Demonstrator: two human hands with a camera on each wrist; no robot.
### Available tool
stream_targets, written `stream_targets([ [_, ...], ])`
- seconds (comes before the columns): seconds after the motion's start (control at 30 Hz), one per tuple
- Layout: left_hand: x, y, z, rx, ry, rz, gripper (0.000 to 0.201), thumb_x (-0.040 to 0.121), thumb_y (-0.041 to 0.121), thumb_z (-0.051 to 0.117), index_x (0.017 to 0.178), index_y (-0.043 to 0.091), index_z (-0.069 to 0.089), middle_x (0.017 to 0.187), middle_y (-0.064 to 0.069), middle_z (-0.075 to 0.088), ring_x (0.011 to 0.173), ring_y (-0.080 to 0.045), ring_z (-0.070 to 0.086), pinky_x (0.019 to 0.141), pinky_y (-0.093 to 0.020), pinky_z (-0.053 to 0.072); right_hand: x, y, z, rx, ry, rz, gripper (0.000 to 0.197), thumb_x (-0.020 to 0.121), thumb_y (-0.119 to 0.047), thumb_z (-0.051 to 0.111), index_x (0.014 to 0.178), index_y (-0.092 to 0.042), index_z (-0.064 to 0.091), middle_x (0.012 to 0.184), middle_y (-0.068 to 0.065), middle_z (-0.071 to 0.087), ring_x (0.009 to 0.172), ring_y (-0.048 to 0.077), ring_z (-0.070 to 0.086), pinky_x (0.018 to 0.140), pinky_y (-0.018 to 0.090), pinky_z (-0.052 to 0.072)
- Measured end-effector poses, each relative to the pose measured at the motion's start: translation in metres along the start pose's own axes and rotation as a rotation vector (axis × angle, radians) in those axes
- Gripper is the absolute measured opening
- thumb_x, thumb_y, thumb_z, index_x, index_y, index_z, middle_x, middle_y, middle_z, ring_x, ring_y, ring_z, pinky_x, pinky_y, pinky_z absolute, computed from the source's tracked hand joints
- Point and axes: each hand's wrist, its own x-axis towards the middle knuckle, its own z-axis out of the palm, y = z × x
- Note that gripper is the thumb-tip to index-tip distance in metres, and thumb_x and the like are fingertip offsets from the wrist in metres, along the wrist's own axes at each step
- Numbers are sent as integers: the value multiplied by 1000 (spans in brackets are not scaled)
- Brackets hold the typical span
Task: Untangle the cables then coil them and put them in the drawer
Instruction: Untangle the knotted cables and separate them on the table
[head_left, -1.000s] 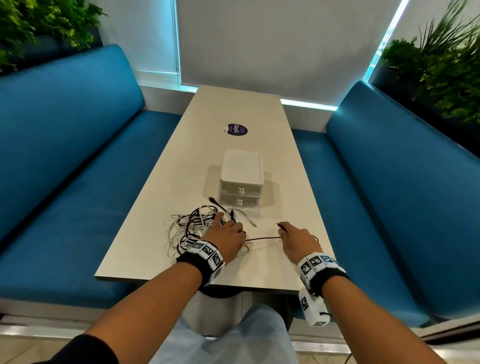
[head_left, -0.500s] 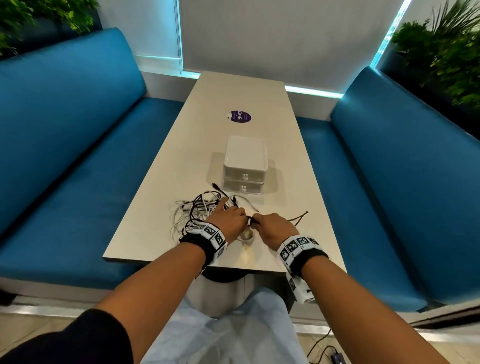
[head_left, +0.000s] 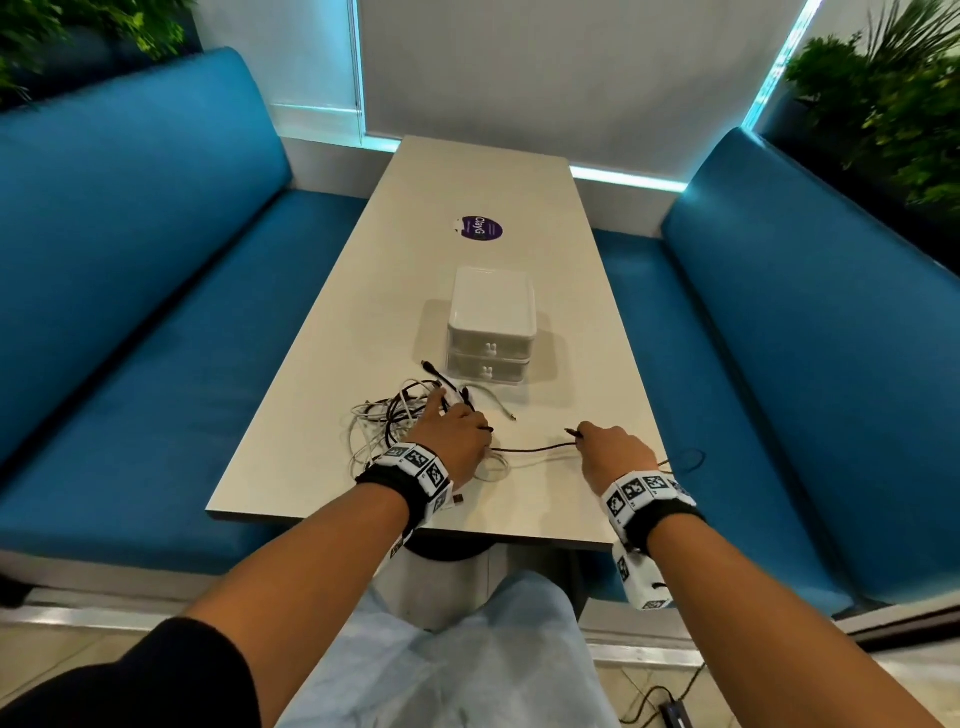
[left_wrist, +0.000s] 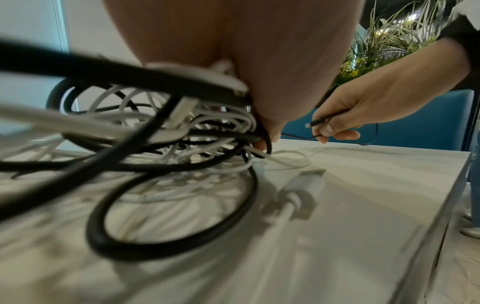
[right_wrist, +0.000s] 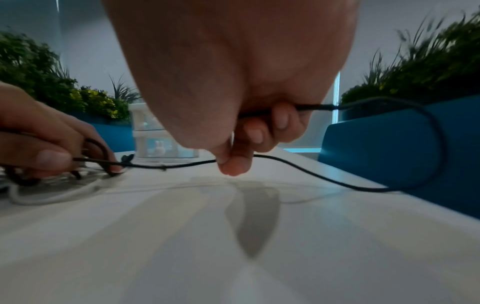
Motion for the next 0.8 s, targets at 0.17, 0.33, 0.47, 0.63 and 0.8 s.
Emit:
stream_targets([
  [0.17, 0, 4, -3, -7, 2, -15, 31, 99, 29, 41, 121, 27, 63, 131, 8, 55, 130, -21, 41, 113, -62, 7, -2, -38, 3, 246, 23, -145, 29, 103, -28, 31, 125, -15, 44, 93, 15, 66, 82, 35, 63, 69, 41, 52],
  [0.33, -3, 6, -7, 2, 0, -24, 37, 96, 22, 39, 126, 23, 60, 132, 5, 53, 130, -22, 40, 114, -61, 5, -9, -75, 11, 349, -78, -342, 20, 102, -27, 39, 109, -12, 50, 97, 16, 66, 88, 37, 62, 74, 46, 51],
  [0.47, -3, 2, -3, -40, 13, -18, 33, 99, 26, 39, 123, 24, 61, 133, 7, 56, 132, -20, 40, 115, -59, 2, -8, -74, 10, 256, -27, -274, 26, 102, -38, 37, 106, -17, 52, 93, 10, 63, 83, 34, 61, 70, 42, 52],
  [0.63, -2, -4, -3, -63, 12, -4, 32, 98, 37, 43, 117, 26, 66, 131, 12, 59, 131, -16, 41, 115, -56, 1, -2, -60, 4, 162, 9, -255, 26, 101, -43, 38, 105, -23, 55, 94, 8, 63, 84, 32, 62, 68, 38, 51],
  [0.8, -7, -9, -4, -78, 22, -29, 33, 98, 38, 42, 114, 26, 67, 128, 13, 60, 131, -16, 40, 114, -57, 2, 3, -25, -7, 179, -38, -165, 28, 100, -44, 39, 110, -27, 58, 99, 6, 64, 85, 28, 62, 75, 39, 54],
])
